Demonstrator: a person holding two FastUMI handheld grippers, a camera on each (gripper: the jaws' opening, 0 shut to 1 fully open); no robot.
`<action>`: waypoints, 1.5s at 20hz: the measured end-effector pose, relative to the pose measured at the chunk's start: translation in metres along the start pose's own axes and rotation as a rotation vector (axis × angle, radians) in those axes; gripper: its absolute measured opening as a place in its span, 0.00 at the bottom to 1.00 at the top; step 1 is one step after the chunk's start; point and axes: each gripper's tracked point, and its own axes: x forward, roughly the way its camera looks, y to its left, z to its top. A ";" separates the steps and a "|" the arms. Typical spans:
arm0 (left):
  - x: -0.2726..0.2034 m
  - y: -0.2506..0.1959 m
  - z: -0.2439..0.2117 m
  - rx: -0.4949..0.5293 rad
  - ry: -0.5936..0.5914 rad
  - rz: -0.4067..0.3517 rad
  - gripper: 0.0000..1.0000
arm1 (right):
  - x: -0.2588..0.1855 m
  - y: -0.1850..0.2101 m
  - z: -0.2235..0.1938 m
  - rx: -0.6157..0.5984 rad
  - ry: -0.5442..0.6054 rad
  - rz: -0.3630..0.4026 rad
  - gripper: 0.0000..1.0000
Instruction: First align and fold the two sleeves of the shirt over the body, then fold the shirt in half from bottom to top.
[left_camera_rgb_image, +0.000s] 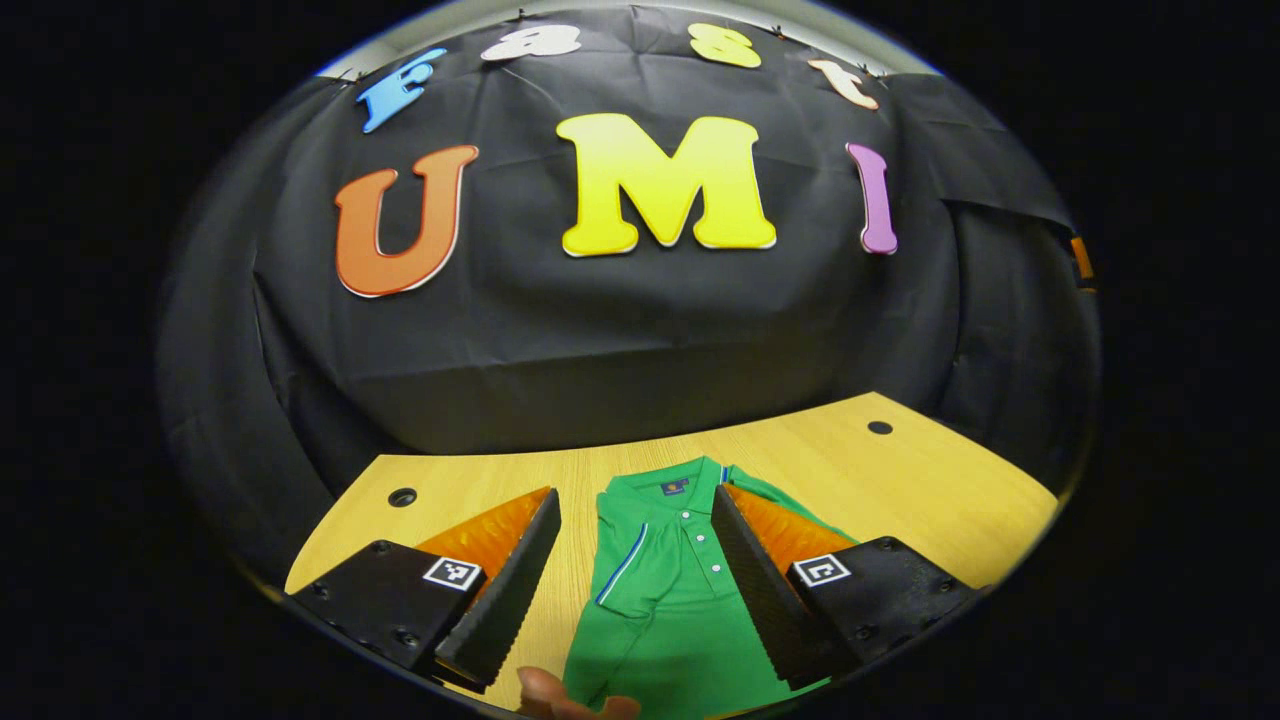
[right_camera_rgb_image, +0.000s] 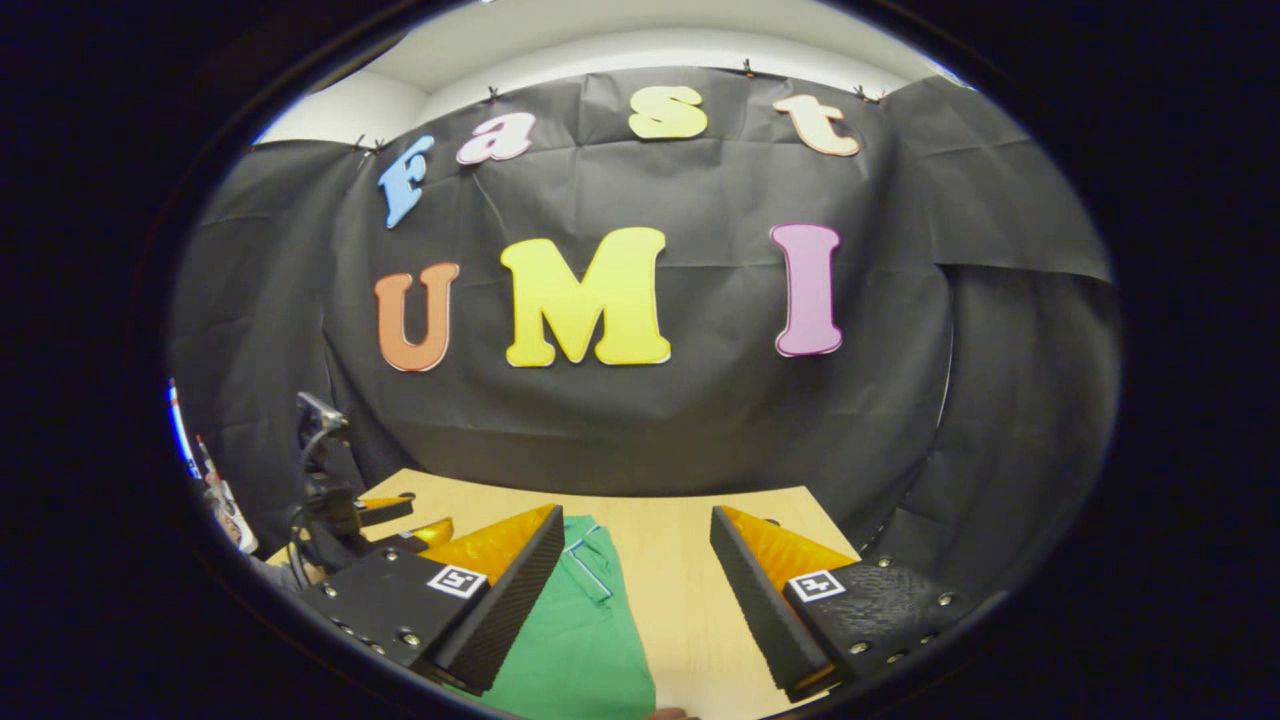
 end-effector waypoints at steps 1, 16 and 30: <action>-0.014 0.000 0.001 0.000 -0.016 0.009 0.97 | -0.003 0.004 -0.001 -0.007 0.000 0.004 0.94; -0.204 0.019 -0.046 -0.035 0.018 0.053 0.97 | -0.078 0.046 -0.073 -0.071 0.080 0.053 0.94; -0.242 0.008 -0.202 -0.065 0.391 0.037 0.98 | -0.103 0.043 -0.221 -0.030 0.404 0.026 0.94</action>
